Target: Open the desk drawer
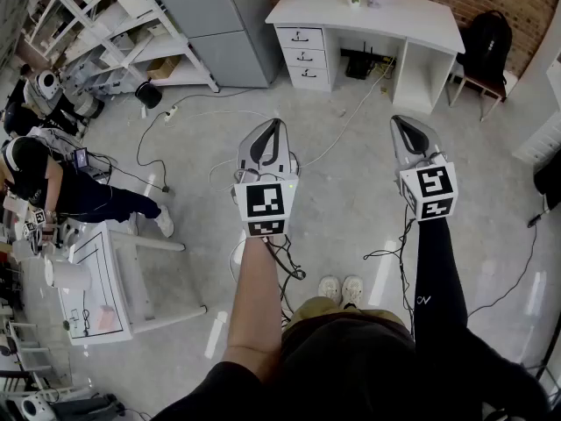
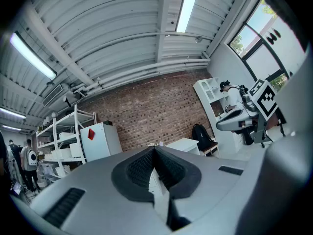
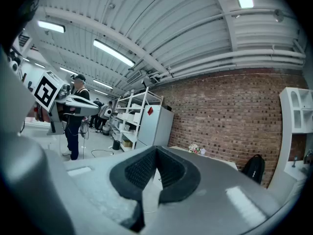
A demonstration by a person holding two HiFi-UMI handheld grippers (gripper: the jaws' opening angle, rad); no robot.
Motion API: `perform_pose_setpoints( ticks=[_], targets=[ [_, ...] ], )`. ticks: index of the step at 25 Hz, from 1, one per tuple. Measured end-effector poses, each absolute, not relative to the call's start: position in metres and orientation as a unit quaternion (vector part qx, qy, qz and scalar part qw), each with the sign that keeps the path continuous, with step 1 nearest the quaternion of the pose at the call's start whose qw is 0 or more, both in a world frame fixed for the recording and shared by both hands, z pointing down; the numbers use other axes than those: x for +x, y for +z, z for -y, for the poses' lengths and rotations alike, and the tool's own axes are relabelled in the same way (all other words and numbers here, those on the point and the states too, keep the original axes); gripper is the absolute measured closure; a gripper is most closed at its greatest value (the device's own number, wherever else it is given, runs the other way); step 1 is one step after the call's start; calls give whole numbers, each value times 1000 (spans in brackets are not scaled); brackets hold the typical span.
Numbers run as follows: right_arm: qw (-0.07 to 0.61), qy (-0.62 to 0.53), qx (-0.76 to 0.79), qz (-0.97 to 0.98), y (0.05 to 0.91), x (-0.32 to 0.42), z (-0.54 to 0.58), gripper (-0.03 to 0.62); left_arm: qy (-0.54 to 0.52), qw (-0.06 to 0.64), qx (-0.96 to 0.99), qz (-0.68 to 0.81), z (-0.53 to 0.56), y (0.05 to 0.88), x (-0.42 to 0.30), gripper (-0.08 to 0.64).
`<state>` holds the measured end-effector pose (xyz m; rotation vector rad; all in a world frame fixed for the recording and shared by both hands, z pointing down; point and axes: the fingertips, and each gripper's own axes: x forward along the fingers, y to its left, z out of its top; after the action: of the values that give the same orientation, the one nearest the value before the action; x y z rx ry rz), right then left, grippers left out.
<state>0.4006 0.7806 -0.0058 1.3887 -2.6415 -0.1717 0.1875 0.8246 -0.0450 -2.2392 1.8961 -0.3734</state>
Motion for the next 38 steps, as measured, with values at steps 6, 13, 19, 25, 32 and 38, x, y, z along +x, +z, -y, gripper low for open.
perform_pose_setpoints(
  ticks=[6, 13, 19, 25, 32, 38],
  targets=[
    [73, -59, 464, 881, -15, 377, -785, 591, -128, 111, -762, -625, -831, -52, 181, 552],
    [69, -51, 457, 886, -9, 357, -799, 591, -125, 100, -764, -625, -839, -44, 156, 552],
    [22, -55, 455, 889, -18, 342, -813, 586, -92, 86, -753, -646, -850, -51, 126, 552],
    [-51, -41, 430, 901, -41, 325, -823, 196, -67, 94, -748, -654, -855, -61, 110, 552],
    [-54, -39, 426, 902, -34, 322, -799, 95, -58, 92, -746, -657, -833, -55, 109, 551],
    [-55, -34, 427, 902, -32, 325, -752, 95, -69, 88, -740, -663, -794, -50, 111, 552]
  ],
)
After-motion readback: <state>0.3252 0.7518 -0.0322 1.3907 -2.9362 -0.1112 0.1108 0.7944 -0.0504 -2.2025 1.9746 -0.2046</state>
